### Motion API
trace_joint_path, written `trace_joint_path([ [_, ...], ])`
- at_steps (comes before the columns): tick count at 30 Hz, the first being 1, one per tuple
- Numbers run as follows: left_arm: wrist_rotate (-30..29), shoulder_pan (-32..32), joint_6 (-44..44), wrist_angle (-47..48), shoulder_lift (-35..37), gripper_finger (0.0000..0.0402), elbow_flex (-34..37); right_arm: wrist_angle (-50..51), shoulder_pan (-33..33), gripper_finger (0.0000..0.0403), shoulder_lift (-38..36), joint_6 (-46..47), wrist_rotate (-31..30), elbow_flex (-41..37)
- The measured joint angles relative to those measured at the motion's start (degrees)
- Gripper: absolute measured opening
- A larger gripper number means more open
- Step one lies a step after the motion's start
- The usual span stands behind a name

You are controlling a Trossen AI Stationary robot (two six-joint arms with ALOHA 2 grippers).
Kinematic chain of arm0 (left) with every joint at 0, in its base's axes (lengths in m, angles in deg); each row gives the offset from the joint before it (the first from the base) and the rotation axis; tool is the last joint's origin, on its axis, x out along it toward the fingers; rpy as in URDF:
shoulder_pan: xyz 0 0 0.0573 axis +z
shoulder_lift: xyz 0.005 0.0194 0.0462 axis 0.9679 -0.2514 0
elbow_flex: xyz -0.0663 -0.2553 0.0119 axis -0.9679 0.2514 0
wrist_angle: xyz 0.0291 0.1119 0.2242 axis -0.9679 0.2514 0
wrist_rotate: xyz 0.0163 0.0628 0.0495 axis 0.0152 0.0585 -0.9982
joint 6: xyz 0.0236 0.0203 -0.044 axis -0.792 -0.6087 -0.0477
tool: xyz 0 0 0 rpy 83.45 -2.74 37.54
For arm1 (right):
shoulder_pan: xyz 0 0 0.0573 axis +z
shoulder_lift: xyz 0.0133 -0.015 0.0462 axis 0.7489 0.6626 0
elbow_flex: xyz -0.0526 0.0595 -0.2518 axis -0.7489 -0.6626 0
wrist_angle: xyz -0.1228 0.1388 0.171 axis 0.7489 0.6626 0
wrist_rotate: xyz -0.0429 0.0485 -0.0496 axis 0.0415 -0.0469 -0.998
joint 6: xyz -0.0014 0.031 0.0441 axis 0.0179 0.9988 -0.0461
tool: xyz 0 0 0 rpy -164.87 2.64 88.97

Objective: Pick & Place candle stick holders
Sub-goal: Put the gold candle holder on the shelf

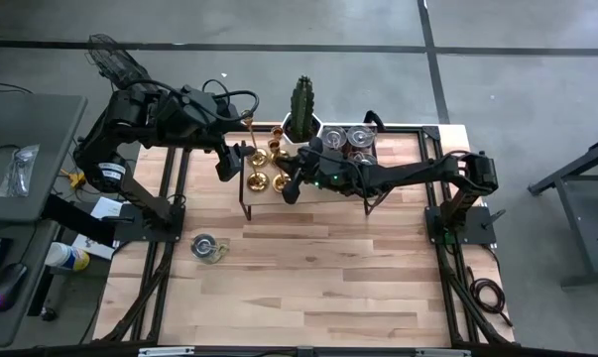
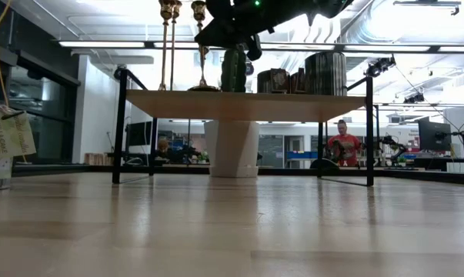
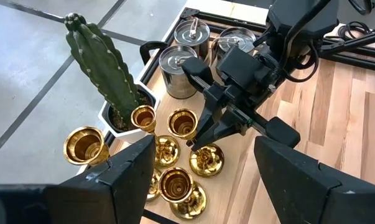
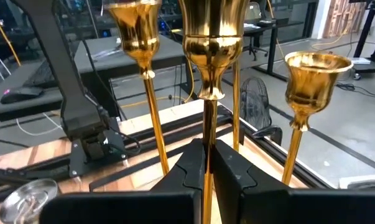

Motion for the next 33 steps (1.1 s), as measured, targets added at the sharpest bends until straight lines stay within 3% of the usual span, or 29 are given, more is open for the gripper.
trace_joint_path([
  [33,1.4,0.0,0.0,0.3,0.0,0.0269,0.0,-1.3,0.0,0.0013,2.6,-1.3,-2.0,0.1],
])
